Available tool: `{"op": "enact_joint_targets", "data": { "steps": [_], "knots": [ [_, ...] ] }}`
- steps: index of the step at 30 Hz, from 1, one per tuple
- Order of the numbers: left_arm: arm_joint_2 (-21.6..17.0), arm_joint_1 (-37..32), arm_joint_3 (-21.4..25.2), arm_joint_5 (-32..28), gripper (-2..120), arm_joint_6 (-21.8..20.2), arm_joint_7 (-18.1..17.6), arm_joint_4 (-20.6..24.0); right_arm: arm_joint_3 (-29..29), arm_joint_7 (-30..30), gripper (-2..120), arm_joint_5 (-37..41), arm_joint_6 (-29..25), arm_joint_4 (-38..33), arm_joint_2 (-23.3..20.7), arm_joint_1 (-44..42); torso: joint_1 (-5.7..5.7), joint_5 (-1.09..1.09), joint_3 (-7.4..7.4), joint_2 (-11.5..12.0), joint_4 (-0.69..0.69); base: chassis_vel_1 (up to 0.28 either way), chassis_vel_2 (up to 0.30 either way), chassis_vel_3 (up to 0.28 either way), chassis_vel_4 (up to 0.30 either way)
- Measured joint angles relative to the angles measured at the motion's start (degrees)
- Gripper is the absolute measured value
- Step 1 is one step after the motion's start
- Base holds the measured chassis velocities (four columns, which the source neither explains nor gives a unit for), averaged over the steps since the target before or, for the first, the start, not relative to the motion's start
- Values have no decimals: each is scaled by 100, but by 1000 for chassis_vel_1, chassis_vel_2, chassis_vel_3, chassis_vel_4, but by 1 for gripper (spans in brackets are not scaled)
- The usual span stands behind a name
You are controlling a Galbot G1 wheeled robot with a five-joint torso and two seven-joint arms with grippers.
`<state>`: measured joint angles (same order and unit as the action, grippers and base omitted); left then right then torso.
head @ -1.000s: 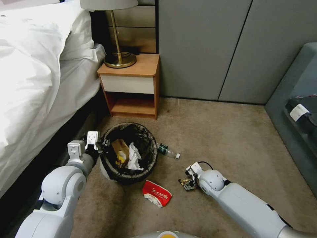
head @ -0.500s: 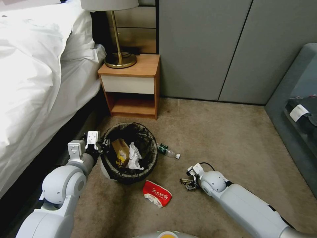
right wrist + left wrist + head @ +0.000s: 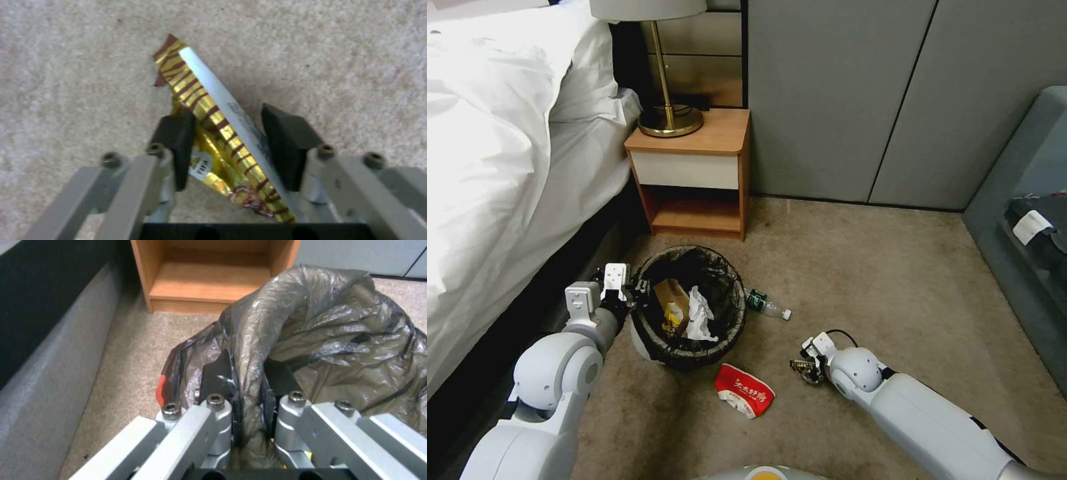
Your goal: Pick up the trash bin, then pick up the garbage from the floor and place it into the trash bin.
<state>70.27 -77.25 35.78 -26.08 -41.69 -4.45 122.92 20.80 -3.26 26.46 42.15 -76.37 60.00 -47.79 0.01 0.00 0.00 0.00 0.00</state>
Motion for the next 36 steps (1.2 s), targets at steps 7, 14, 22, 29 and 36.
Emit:
{"op": "enact_joint_targets", "data": {
  "steps": [7,14,22,29,36],
  "knots": [
    [18,-1,3,5,5,0,0,-3,37,-5,15,25,1,-13,14,-4,0,1,0,0,1,0,0,0,0],
    [37,7,1,17,5,2,0,-27,-24,-22,0,28,9,37,15,27,-1,-2,0,0,-1,0,0,0,0],
    [38,9,-9,32,5,5,0,-62,-402,-84,0,190,10,-175,-27,27,0,1,0,0,0,0,0,0,0],
    [-53,61,22,-57,5,-31,-29,-10,-1186,-276,0,822,9,-1258,-587,66,-1,-2,0,0,-1,0,0,0,0],
    [-87,115,28,-79,5,-36,-40,20,-1943,-606,0,1813,8,-2388,-963,274,-1,0,0,0,0,0,0,0,0]
  ]
}}
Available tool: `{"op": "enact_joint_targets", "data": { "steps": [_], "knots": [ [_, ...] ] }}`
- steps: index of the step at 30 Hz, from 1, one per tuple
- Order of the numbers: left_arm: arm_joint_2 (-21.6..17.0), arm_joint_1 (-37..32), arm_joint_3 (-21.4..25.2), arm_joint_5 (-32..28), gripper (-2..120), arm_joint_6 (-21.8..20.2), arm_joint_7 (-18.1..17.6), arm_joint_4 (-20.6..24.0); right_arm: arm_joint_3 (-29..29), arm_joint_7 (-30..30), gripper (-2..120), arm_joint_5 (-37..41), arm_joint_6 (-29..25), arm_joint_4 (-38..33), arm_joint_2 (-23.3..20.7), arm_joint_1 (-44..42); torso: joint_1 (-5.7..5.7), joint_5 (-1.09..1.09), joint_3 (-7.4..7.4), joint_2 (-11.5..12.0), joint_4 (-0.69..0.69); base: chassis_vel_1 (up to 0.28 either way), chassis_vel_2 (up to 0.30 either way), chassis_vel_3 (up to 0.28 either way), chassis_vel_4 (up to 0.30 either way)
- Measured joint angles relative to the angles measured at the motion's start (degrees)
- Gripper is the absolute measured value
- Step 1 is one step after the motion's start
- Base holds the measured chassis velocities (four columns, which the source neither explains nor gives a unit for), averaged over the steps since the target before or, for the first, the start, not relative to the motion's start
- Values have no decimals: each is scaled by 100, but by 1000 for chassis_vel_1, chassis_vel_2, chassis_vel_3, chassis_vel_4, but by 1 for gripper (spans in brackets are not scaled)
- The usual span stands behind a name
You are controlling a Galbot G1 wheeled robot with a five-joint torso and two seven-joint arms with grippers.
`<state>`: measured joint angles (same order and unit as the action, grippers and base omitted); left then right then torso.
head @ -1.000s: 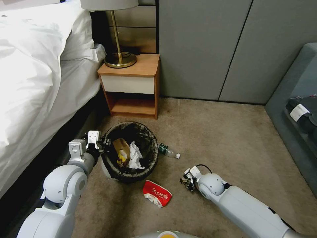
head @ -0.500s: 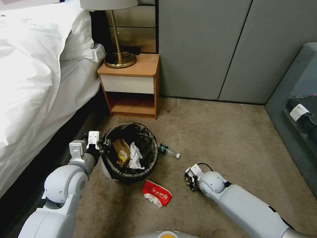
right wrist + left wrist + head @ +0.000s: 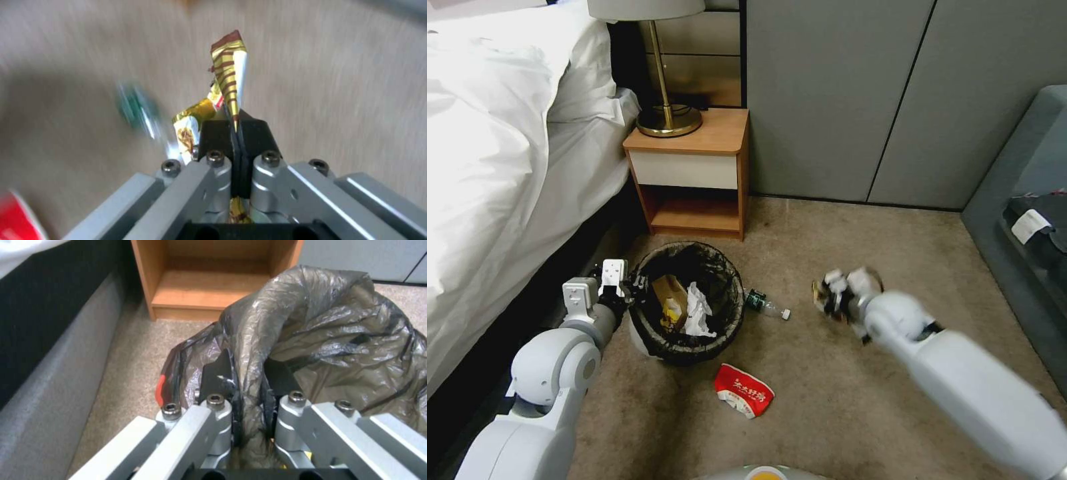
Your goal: Pick up the trash bin, then pick up the garbage from the floor and place it into the trash bin.
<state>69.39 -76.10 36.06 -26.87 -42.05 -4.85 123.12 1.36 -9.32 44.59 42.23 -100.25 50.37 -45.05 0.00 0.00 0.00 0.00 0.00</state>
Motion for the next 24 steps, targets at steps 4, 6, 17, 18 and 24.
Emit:
{"op": "enact_joint_targets", "data": {
  "steps": [4,6,17,18,24],
  "knots": [
    [17,25,-32,11,5,-2,-3,-11,-491,-443,0,1165,0,-735,-190,421,0,0,0,0,-1,0,0,0,0],
    [45,20,-62,34,5,-4,-1,-25,-582,-725,0,1876,-2,-1161,-224,846,0,-1,0,0,0,0,0,0,0],
    [22,-15,-89,-53,5,-8,-22,20,492,-1578,0,4165,-46,-1890,259,2809,0,-1,0,0,1,0,0,0,0],
    [23,-15,-90,-52,5,-8,-25,21,629,-1619,0,4208,-56,-1861,345,2962,0,-2,0,0,1,0,0,0,0],
    [38,-9,-105,-18,5,-10,-19,-2,1794,-1992,0,4324,-106,-1202,1456,3737,0,-3,0,0,1,0,0,0,0]
  ]
}}
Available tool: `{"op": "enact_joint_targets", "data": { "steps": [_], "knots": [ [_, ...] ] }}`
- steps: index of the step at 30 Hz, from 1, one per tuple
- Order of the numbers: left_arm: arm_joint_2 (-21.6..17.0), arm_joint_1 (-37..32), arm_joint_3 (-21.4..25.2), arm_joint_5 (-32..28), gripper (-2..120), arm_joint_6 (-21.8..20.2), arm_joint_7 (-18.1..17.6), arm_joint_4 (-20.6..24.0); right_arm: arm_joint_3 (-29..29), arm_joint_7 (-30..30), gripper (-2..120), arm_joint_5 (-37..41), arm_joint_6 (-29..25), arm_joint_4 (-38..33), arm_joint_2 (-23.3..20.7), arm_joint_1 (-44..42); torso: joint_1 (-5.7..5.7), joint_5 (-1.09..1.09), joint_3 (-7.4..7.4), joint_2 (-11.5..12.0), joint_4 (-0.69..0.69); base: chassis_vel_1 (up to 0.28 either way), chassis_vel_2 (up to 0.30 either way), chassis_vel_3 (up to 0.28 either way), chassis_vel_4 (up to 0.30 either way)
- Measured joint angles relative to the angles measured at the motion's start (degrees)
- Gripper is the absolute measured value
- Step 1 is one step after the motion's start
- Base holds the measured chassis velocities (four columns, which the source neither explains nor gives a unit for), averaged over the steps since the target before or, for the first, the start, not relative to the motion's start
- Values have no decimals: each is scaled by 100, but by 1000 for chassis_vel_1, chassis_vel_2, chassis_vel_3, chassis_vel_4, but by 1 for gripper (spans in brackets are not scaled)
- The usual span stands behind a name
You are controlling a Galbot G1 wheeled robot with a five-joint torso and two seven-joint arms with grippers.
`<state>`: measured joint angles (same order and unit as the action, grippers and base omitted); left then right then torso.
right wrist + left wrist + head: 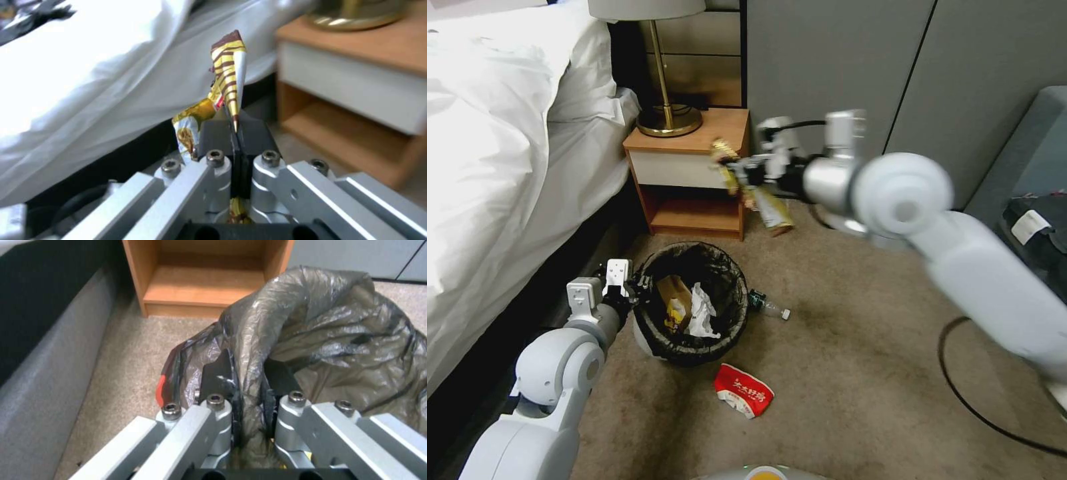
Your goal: Pick up the trash bin, then pick up the garbage from the floor and place it into the trash bin.
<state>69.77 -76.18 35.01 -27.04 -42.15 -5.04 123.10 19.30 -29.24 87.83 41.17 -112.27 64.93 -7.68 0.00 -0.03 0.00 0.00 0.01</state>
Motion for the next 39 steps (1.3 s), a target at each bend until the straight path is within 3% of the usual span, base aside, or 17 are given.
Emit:
{"op": "enact_joint_targets", "data": {
  "steps": [3,8,29,33,39],
  "knots": [
    [-9,12,2,11,5,0,1,-26,563,-248,0,2,-32,361,658,66,0,0,0,0,2,0,0,0,0],
    [-41,2,40,11,5,0,8,-29,932,-459,0,-141,-99,656,1042,-176,0,2,0,0,-1,0,0,0,0],
    [48,3,35,80,5,0,41,-137,878,-206,0,-741,-69,900,849,-974,0,3,0,0,-1,0,0,0,0],
    [52,2,35,85,5,0,48,-142,852,-161,10,-753,-78,897,839,-1019,0,3,-1,0,-2,0,0,0,0],
    [74,25,33,102,5,1,53,-182,814,-169,37,-723,-180,890,867,-1105,0,3,-1,0,-1,0,0,0,0]
  ]
}}
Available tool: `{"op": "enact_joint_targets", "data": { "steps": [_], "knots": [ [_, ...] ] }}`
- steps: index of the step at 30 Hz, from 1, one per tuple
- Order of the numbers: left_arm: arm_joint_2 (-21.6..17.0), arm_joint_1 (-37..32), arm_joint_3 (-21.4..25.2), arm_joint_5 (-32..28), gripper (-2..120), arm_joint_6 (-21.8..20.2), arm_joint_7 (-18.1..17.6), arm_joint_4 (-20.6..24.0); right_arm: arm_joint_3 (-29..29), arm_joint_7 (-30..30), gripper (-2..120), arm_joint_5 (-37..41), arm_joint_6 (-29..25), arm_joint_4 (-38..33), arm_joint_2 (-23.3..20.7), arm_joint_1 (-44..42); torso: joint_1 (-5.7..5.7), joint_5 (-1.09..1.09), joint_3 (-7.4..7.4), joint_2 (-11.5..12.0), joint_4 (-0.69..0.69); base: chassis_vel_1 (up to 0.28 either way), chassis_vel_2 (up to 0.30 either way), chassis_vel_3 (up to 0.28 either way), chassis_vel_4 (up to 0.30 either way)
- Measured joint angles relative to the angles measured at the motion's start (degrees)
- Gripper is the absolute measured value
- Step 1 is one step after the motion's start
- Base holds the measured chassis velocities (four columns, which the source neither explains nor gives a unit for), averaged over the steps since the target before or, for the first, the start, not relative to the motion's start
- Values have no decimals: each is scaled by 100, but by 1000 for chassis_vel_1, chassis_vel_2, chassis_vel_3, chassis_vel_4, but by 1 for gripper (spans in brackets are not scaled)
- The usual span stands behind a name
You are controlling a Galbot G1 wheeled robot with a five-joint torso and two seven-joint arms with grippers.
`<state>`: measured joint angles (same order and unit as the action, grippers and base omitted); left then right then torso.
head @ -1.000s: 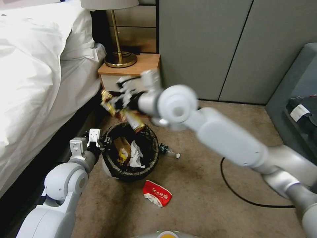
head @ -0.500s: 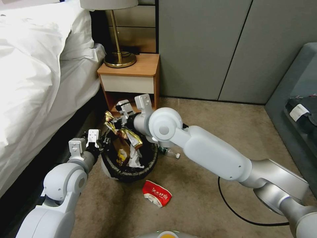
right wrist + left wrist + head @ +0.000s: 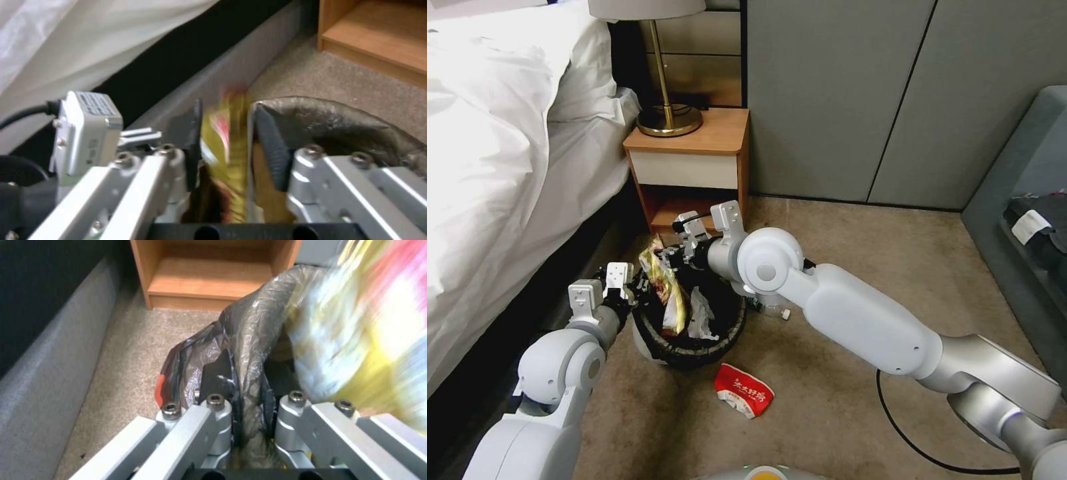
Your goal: Pick up the trash bin, then pick up the garbage from the floor and place it into the trash bin.
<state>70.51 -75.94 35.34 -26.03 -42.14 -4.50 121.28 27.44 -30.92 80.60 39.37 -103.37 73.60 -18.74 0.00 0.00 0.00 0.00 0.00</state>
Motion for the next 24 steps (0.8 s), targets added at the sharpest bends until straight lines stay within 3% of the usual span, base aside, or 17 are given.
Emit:
{"op": "enact_joint_targets", "data": {
  "steps": [15,20,24],
  "knots": [
    [-15,34,5,-11,5,0,14,-42,-108,-65,91,145,-41,-16,23,-83,0,0,0,0,1,0,0,0,0],
    [-24,36,8,-18,5,0,15,-46,-389,-67,99,95,-66,-210,-81,-86,0,0,0,0,1,0,0,0,0],
    [-70,42,41,-46,5,0,21,-51,-829,-35,100,-196,-137,-590,-526,-124,0,1,0,0,2,0,0,0,0]
  ]
}}
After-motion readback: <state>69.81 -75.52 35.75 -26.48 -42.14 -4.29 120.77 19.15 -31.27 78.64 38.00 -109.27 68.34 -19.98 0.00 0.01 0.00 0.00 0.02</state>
